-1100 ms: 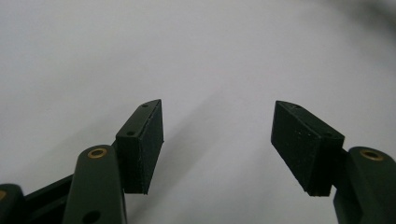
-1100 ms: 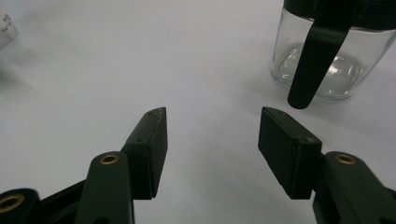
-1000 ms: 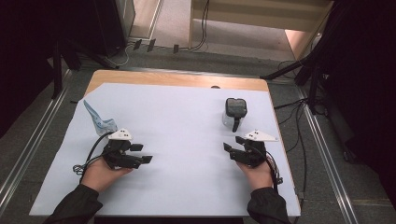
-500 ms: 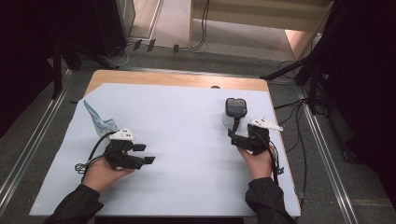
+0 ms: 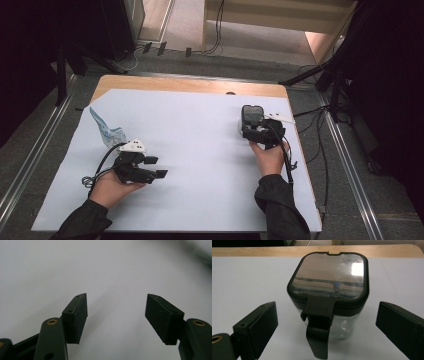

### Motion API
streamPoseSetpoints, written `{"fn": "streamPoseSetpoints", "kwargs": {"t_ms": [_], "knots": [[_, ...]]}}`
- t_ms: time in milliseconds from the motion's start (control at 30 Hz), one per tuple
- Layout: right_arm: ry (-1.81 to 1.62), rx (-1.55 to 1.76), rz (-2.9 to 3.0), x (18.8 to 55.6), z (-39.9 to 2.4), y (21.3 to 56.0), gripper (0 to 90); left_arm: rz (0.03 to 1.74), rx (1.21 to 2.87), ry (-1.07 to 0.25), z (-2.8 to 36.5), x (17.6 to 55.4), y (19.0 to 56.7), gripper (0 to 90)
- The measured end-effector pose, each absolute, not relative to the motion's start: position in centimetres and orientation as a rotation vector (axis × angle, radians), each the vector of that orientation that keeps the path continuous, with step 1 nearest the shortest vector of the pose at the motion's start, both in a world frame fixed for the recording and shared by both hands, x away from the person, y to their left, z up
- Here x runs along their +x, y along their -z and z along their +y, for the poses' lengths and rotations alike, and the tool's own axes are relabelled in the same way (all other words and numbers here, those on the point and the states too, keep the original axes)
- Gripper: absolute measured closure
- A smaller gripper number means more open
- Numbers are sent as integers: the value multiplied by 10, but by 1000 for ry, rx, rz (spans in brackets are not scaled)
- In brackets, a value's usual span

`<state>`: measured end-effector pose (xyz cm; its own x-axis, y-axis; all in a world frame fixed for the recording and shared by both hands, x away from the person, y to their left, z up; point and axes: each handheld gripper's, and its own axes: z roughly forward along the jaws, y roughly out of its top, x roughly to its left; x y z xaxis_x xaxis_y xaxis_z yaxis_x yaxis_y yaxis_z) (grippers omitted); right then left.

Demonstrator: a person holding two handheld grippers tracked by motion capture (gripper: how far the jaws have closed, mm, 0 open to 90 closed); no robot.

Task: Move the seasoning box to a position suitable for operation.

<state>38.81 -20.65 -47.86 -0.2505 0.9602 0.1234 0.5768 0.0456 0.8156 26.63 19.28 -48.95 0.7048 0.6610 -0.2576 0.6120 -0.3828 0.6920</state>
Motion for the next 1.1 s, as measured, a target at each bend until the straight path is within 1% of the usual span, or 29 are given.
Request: {"fn": "streamPoseSetpoints", "kwargs": {"t_ms": [67, 200, 400, 533, 600, 667, 833, 867, 1100], "knots": [[-1081, 1539, 1865, 391, -205, 479, 33, 971, 2100, -77, 193, 264, 489, 356], [-1057, 1562, 1848, 408, -192, 479, 29, 965, 2092, -93, 190, 255, 486, 356], [-1030, 1597, 1822, 423, -187, 483, 29, 972, 2098, -102, 191, 250, 486, 356], [-1021, 1607, 1807, 428, -188, 490, 68, 987, 2084, -99, 194, 250, 487, 356], [-1003, 1614, 1805, 429, -186, 492, 73, 993, 2071, -80, 195, 250, 486, 356], [-975, 1603, 1800, 430, -186, 494, 112, 995, 2062, -80, 195, 250, 486, 356], [-971, 1577, 1806, 430, -186, 495, 129, 989, 2079, -83, 192, 251, 487, 356], [-959, 1519, 1826, 428, -186, 494, 162, 989, 2083, -82, 192, 251, 487, 357], [-996, 1490, 1895, 426, -191, 490, 165, 1001, 2071, -74, 193, 255, 487, 359]]}}
